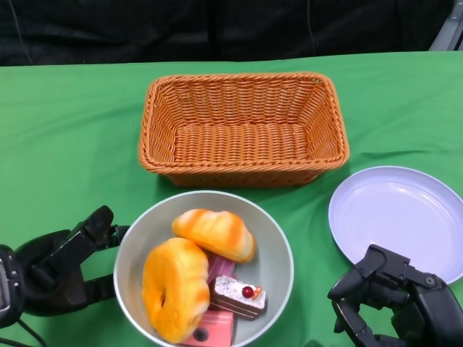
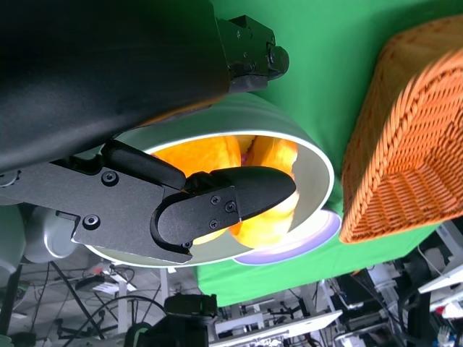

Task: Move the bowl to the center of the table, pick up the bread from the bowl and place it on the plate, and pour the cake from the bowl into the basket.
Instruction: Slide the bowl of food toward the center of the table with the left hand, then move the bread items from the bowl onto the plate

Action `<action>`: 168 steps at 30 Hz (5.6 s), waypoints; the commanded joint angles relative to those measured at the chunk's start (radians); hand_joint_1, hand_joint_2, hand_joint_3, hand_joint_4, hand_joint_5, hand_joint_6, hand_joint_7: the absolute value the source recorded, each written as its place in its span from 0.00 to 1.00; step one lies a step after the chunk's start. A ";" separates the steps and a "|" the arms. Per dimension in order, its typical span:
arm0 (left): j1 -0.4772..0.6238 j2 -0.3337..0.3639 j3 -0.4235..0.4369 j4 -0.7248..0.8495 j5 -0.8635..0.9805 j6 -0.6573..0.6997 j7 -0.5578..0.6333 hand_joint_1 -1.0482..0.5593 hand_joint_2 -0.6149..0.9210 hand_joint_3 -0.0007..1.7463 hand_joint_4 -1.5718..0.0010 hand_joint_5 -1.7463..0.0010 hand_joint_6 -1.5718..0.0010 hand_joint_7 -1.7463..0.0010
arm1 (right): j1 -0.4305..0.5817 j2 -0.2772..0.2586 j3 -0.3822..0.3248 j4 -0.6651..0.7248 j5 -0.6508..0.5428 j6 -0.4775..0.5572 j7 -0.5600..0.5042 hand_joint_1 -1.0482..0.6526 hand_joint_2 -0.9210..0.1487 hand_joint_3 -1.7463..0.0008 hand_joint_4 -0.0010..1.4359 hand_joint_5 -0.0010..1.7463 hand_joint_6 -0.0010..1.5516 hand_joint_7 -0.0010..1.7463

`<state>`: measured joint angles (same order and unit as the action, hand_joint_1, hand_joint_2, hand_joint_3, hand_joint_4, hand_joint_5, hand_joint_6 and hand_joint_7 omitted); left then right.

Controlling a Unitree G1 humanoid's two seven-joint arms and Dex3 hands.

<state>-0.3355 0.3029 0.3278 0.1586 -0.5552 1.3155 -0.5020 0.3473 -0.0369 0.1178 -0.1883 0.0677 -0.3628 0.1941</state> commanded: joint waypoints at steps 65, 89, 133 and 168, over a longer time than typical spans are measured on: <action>0.056 -0.052 -0.094 0.588 0.404 -1.981 0.101 0.63 0.78 0.63 0.54 0.02 0.53 0.14 | 0.083 -0.086 -0.007 -0.538 -0.302 0.325 0.005 0.32 0.00 0.98 0.35 0.32 0.37 0.08; 0.031 -0.048 -0.111 0.651 0.420 -2.012 0.129 0.65 0.79 0.61 0.56 0.01 0.54 0.15 | -0.316 -0.053 0.194 -0.395 -0.681 0.714 0.009 0.25 0.00 0.99 0.44 0.14 0.38 0.00; 0.012 -0.052 -0.126 0.700 0.436 -2.040 0.160 0.63 0.80 0.60 0.55 0.00 0.55 0.15 | -0.626 -0.030 0.326 0.125 -0.696 0.673 -0.071 0.17 0.00 0.93 0.49 0.13 0.37 0.00; -0.012 -0.051 -0.124 0.742 0.435 -2.040 0.157 0.64 0.81 0.61 0.55 0.00 0.56 0.15 | -0.593 -0.039 0.363 0.030 -0.754 0.639 -0.112 0.19 0.00 0.95 0.44 0.15 0.38 0.00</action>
<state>-0.3397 0.2357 0.1987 0.8931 -0.1218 -0.7123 -0.3571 -0.2566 -0.0729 0.4779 -0.1334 -0.6764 0.2705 0.0736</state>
